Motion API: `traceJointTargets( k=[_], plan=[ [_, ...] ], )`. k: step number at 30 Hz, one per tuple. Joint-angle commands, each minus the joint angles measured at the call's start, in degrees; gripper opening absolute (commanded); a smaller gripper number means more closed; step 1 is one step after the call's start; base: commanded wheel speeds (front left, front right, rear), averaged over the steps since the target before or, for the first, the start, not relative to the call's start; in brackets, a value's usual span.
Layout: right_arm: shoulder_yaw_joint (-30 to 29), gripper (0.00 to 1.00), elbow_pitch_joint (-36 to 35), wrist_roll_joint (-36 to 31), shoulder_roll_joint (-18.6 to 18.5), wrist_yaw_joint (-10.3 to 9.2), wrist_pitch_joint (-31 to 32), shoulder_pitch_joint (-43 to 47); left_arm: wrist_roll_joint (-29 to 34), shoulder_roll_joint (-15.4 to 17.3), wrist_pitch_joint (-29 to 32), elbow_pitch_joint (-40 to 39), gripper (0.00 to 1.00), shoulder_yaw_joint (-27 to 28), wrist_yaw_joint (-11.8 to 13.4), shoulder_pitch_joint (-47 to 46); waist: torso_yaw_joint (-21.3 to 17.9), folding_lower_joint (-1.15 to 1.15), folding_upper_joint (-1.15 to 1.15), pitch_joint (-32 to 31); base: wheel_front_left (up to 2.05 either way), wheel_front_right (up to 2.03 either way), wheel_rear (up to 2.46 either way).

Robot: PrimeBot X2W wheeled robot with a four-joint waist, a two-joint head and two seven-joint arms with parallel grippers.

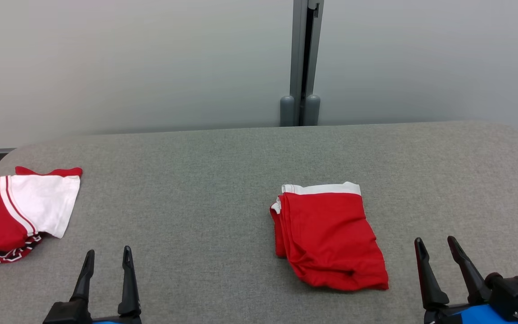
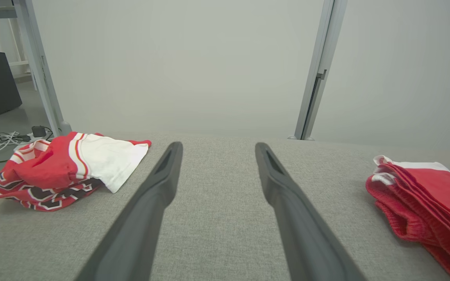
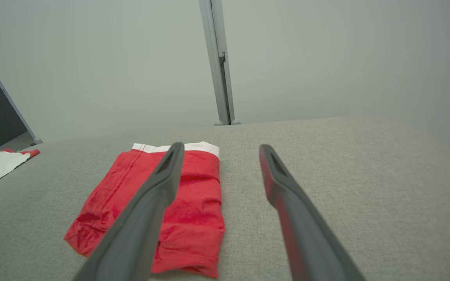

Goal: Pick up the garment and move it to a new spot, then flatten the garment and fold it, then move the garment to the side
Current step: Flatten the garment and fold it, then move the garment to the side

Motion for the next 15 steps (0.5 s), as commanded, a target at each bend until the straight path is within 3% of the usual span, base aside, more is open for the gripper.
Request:
traceJointTargets(
  k=[1, 8, 15],
  plan=[
    [-0.1, 1.0, -0.3, -0.5, 0.3, 0.01, 0.3, 1.0, 0.0, 0.2, -0.3, 0.1, 1.0, -0.1, 0.3, -0.2, 0.0, 0.0, 0.0, 0.0, 0.0, 0.0, 0.0],
    [-0.7, 1.0, -0.4, -0.6, 0.4, 0.01, 0.8, 0.9, -0.5, 0.5, -0.3, 0.2, 1.0, -0.4, 0.4, -0.4, 0.4, 0.0, 0.0, 0.4, 0.0, 0.0, 0.0],
    [1.6, 1.0, 0.0, -2.1, -1.2, 0.01, 1.3, -5.7, -0.8, 0.4, -0.3, 0.2, 1.0, -0.9, 0.5, -1.9, 1.4, 0.0, 0.0, 1.7, 0.0, 0.0, 0.0]
  ],
)
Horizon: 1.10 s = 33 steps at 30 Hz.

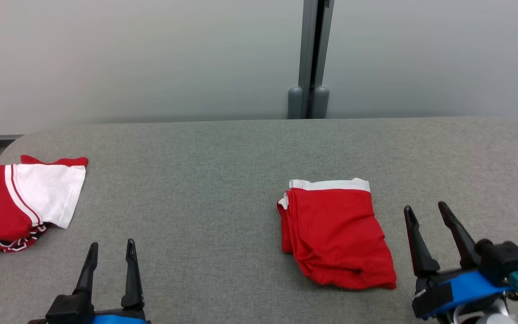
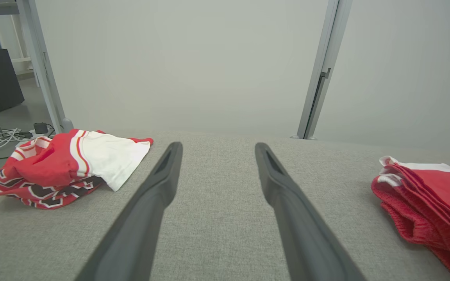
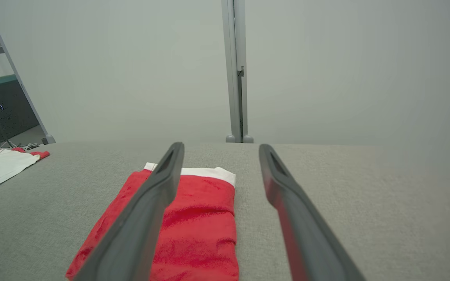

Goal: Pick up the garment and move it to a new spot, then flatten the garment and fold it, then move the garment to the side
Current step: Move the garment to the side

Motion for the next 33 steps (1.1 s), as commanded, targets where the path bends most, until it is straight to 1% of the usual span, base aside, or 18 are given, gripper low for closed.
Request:
traceJointTargets(
  k=[1, 5, 9, 17, 23, 28, 33],
  plan=[
    [0.5, 1.0, 0.4, -0.4, -0.8, 0.01, 0.2, -1.8, -0.2, 0.2, -0.3, 0.0, 1.0, -0.1, 0.1, -1.0, 0.4, 0.0, 0.0, 0.5, 0.0, 0.0, 0.0],
    [2.6, 1.0, 2.6, -1.2, -2.6, 0.01, 1.1, -8.2, -0.3, 0.1, -0.3, -0.3, 1.0, -0.7, 0.1, -2.4, 1.6, 0.0, 0.0, 2.6, 0.0, 0.0, 0.0],
    [4.2, 1.0, 6.7, -1.4, -3.8, 0.01, 1.8, -12.8, -0.5, 0.0, -0.3, -0.5, 1.0, -1.1, 0.2, -3.6, 2.7, 0.0, 0.0, 4.4, 0.0, 0.0, 0.0],
    [4.2, 1.0, 19.5, -2.1, -5.2, 0.01, 2.0, -17.4, -1.1, -0.2, -0.3, -0.7, 1.0, -1.8, 0.3, -5.4, 4.2, 0.0, 0.0, 7.7, 0.0, 0.0, 0.0],
    [4.1, 1.0, 29.1, -1.2, -4.2, 0.01, 0.7, -18.6, -1.3, -0.3, -0.3, -0.4, 1.0, -1.8, 0.2, -6.4, 4.8, 0.0, 0.0, 8.9, 0.0, 0.0, 0.0],
    [4.4, 1.0, 35.4, -0.8, -3.4, 0.01, -0.7, -19.6, -1.3, -0.4, -0.3, -0.6, 1.0, -1.7, 0.5, -6.6, 4.6, 0.0, 0.0, 9.4, 0.0, 0.0, 0.0],
    [6.1, 1.0, 41.1, 0.0, -2.2, 0.01, -1.1, -20.4, -1.3, -0.4, -0.3, -0.4, 1.0, -2.0, 0.6, -6.9, 4.4, 0.0, 0.0, 9.5, 0.0, 0.0, 0.0]
  ],
)
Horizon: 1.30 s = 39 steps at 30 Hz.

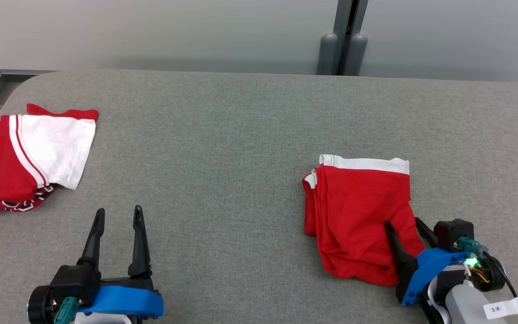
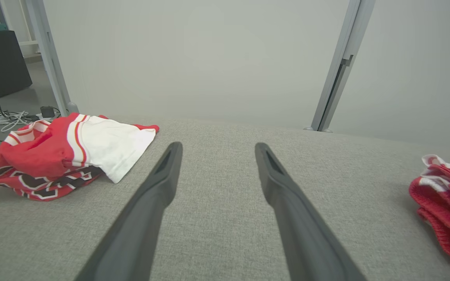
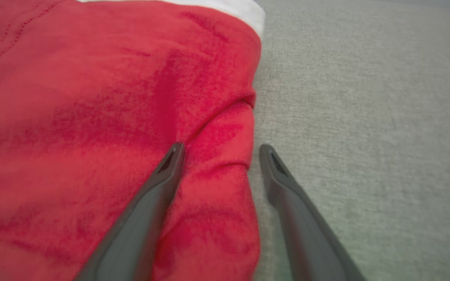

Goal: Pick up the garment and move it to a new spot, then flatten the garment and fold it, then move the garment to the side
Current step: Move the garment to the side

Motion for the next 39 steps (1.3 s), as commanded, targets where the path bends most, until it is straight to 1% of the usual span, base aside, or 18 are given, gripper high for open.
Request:
traceJointTargets(
  k=[1, 2, 3, 4, 7, 10, 15, 20, 23, 25, 28, 29, 33, 39],
  plan=[
    [0.7, 1.0, 1.6, 1.4, 1.0, 0.01, 0.0, -0.2, -0.1, 0.0, -0.3, 0.0, 1.0, 0.1, 0.3, -1.0, -0.1, -0.01, 0.0, 0.0, 0.0, 0.0, 0.0],
    [1.4, 0.74, 2.5, 2.2, 1.4, 0.02, 0.1, -0.3, -0.2, -0.1, -0.3, 0.0, 1.0, 0.2, 0.3, -1.1, -0.1, -0.01, 0.0, 0.0, 0.0, 0.0, 0.0],
    [1.9, 0.27, 3.1, 2.9, 1.6, 0.03, 0.1, -0.5, -0.2, -0.1, -0.3, 0.0, 1.0, 0.1, 0.2, -1.1, -0.2, -0.01, 0.0, 0.1, 0.0, 0.0, 0.0],
    [2.5, 0.0, 3.6, 3.7, 1.7, 0.06, 0.0, -0.8, -0.2, -0.1, -0.3, 0.0, 1.0, 0.1, 0.2, -1.1, -0.3, -0.01, 0.0, 0.2, 0.0, 0.0, 0.0],
    [3.4, 0.0, 3.9, 5.5, 1.1, -0.01, -1.7, -2.4, -0.3, -0.1, -0.3, -0.4, 1.0, -0.1, 0.3, -1.4, -0.9, -0.01, 0.0, 0.9, 0.0, 0.0, 0.0],
    [3.9, 0.0, 3.8, 6.3, -0.7, -0.04, -3.1, -4.2, -0.6, -0.2, -0.3, -0.5, 1.0, -0.3, 0.2, -2.4, -2.0, -0.01, 0.0, 1.6, 0.0, 0.0, 0.0],
    [3.8, 0.0, 3.2, 7.7, -3.6, -0.03, -4.5, -6.8, -0.7, -0.2, -0.3, -1.2, 1.0, 0.0, 0.2, -4.0, -5.8, -0.01, 0.0, 3.5, 0.0, 0.0, 0.0],
    [2.0, 0.0, 2.6, 9.2, -8.0, -0.01, -5.2, -8.7, 0.1, -0.2, -0.3, -2.2, 1.0, 0.6, 0.1, -5.4, -10.0, -0.01, 0.0, 5.9, 0.0, 0.0, 0.0],
    [1.2, 0.0, 1.8, 9.6, -10.1, 0.0, -5.7, -9.3, 0.5, -0.1, -0.3, -3.1, 1.0, 1.0, 0.2, -6.2, -11.6, -0.01, 0.0, 7.2, 0.0, 0.0, 0.0],
    [1.0, 0.0, 0.7, 9.6, -10.9, 0.0, -5.8, -9.8, 0.9, 0.0, -0.3, -3.6, 1.0, 1.4, 0.1, -6.6, -12.4, -0.01, 0.0, 8.0, 0.0, 0.0, 0.0],
    [1.2, 0.0, -0.8, 8.9, -12.5, 0.0, -5.9, -11.8, 1.3, 0.2, -0.3, -4.3, 1.0, 1.7, -0.2, -7.4, -13.0, -0.01, 0.0, 9.2, 0.0, 0.0, 0.0],
    [1.2, 0.0, -0.8, 8.9, -12.5, 0.0, -5.9, -11.8, 1.3, 0.2, -0.3, -4.3, 1.0, 1.7, -0.2, -7.4, -13.0, -0.01, 0.0, 9.2, 0.0, 0.0, 0.0],
    [3.2, 0.0, -2.5, 7.8, -14.2, 0.0, -5.1, -16.7, 1.8, 0.7, -0.3, -5.9, 1.0, 2.1, -0.5, -8.2, -13.3, -0.01, 0.0, 11.6, 0.0, 0.0, 0.0],
    [5.8, 0.0, -3.2, 5.9, -18.9, 0.0, -2.3, -25.6, 2.6, 1.5, -0.3, -8.7, 1.0, 2.0, -0.6, -10.6, -13.0, -0.01, 0.0, 17.1, 0.0, 0.0, 0.0]
  ],
)
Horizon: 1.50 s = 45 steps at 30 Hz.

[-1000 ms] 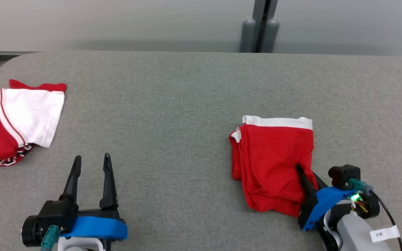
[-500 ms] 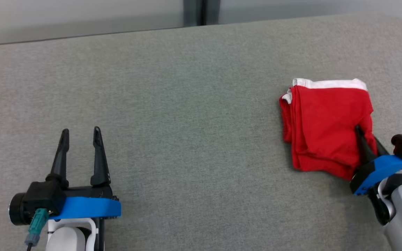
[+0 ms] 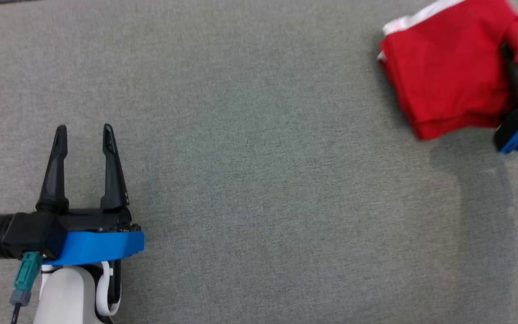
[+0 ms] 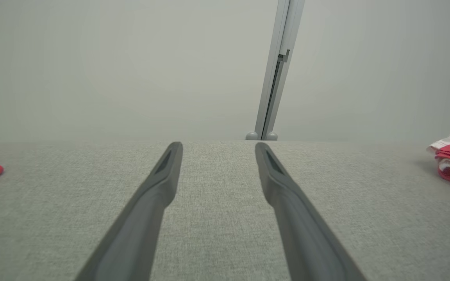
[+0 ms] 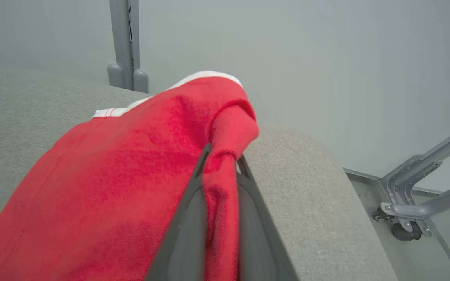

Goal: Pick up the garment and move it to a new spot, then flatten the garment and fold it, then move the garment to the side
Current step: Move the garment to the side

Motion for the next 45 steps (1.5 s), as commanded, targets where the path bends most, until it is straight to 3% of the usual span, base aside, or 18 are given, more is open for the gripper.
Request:
traceJointTargets(
  k=[1, 12, 21, 22, 23, 29, 34, 45],
  plan=[
    [0.1, 0.0, 0.3, -0.5, -1.6, -0.01, 0.4, -1.9, 0.4, 0.4, -0.3, -0.5, 1.0, 0.1, -0.1, -1.2, 1.1, -0.01, 0.0, 1.8, 0.0, 0.0, 0.0],
    [0.7, 0.0, 9.1, -1.9, -11.8, -0.01, 4.0, -12.0, 1.2, 1.4, -0.3, -4.0, 1.0, -1.1, -0.4, -5.3, 2.7, -0.01, 0.0, 8.8, 0.0, 0.0, 0.0],
    [-0.3, 0.0, 16.5, -4.0, -11.8, -0.02, 4.1, -16.6, 0.9, 1.8, -0.3, -5.1, 1.0, -0.7, 0.2, -5.9, 2.9, -0.01, 0.0, 10.6, 0.0, 0.0, 0.0],
    [-0.6, 0.45, 17.3, -4.0, -11.7, -0.01, 4.0, -16.9, 0.8, 1.8, -0.3, -5.1, 1.0, -0.7, 0.2, -5.8, 3.0, -0.01, 0.0, 10.6, 0.0, 0.0, 0.0],
    [-1.0, 1.0, 18.0, -4.0, -11.5, -0.02, 3.5, -17.3, 0.7, 1.9, -0.3, -5.1, 1.0, -0.6, 0.2, -5.7, 3.0, -0.01, 0.0, 10.5, 0.0, 0.0, 0.0],
    [-2.4, 1.0, 20.4, -5.2, -10.6, -0.01, -0.4, -17.4, 0.2, 1.9, -0.3, -4.1, 1.0, -0.1, 0.3, -4.1, 3.2, -0.01, 0.0, 7.6, 0.0, 0.0, 0.0],
    [-3.8, 1.0, 18.8, -5.5, -7.2, -0.01, -3.3, -14.4, -0.4, 1.5, -0.3, -2.5, 1.0, 0.3, 0.4, -1.9, 2.9, -0.01, 0.0, 2.4, 0.0, 0.0, 0.0],
    [-4.0, 1.0, 1.2, -4.2, 3.6, -0.01, -3.9, -0.7, -1.7, 0.3, -0.3, 1.1, 1.0, 0.6, 0.9, 4.4, 3.4, -0.01, 0.0, -9.8, 0.0, 0.0, 0.0]
  ],
)
